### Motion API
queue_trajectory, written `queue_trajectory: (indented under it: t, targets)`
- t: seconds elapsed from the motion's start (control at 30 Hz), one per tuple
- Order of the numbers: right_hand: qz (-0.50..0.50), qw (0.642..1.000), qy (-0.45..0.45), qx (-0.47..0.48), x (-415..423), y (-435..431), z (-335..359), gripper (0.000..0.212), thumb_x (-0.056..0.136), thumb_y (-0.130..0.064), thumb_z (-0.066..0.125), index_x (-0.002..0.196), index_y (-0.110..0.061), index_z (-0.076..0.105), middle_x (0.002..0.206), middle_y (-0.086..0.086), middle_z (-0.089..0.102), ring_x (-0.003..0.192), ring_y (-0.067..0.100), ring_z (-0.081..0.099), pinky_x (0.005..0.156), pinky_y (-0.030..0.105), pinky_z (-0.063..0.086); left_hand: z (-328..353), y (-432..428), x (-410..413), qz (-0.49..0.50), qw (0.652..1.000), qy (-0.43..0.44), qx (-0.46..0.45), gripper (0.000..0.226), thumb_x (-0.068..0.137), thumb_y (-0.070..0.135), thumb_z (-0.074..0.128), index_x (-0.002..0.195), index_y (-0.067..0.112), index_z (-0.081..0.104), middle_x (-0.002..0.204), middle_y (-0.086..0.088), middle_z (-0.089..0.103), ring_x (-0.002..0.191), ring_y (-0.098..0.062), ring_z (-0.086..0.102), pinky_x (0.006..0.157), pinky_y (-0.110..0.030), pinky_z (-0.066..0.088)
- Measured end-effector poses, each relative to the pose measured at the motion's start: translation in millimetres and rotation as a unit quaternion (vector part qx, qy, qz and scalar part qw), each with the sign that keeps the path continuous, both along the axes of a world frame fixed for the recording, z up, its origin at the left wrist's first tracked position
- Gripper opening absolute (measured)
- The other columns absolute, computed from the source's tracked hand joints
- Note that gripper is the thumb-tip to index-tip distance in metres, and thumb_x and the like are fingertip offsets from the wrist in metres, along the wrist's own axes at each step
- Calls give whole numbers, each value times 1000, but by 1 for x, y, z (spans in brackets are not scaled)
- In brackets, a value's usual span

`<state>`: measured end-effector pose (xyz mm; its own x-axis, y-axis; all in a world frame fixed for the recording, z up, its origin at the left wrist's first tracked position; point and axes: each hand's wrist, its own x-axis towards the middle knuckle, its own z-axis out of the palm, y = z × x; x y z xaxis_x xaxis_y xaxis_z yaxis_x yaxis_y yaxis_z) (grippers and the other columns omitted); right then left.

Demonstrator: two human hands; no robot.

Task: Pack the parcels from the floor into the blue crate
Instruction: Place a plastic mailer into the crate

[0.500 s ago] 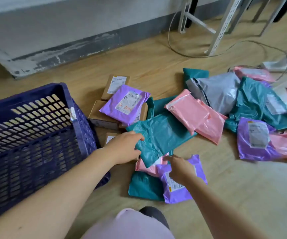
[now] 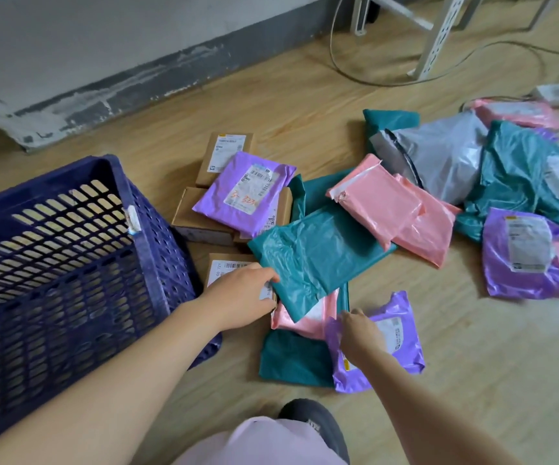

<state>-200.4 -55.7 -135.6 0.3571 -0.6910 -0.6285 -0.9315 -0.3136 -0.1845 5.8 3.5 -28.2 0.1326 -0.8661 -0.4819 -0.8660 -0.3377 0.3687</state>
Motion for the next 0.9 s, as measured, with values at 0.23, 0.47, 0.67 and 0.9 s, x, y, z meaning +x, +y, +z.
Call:
queue_trajectory:
  t: [0.23, 0.47, 0.67, 0.9]
  targets:
    - [-9, 999, 19, -24, 21, -31, 58, 22, 87, -16, 51, 107, -10, 59, 104, 11, 63, 102, 30, 62, 71, 29, 42, 14, -6, -1, 95, 989, 114, -4, 42, 86, 26, 64, 126, 21, 52, 124, 2, 55, 110, -12, 53, 97, -26, 41]
    - [-25, 993, -108, -39, 73, -43, 164, 17, 75, -15, 66, 92, -11, 67, 74, 4, 63, 78, 26, 67, 68, 30, 54, 46, 4, 2, 236, 931, 278, -22, 70, 74, 18, 79, 134, 15, 43, 125, -7, 51, 110, -18, 55, 90, -28, 45]
    - [-20, 973, -215, -77, 121, -20, 255, 11, 70, -10, 69, 78, -14, 62, 59, 3, 58, 71, 27, 67, 75, 38, 59, 94, 41, 25, 323, 892, 292, -123, 59, 73, 14, 80, 123, 15, 48, 115, -5, 56, 99, -16, 55, 70, -19, 43]
    - [-120, 907, -404, 3, 156, 29, 332, 39, 77, -5, 70, 115, -14, 62, 72, 0, 60, 58, 12, 55, 53, 25, 48, 156, 104, 64, 406, 776, 397, -274, 18, 89, 11, 61, 107, 14, 60, 109, -6, 65, 99, -22, 62, 90, -37, 49]
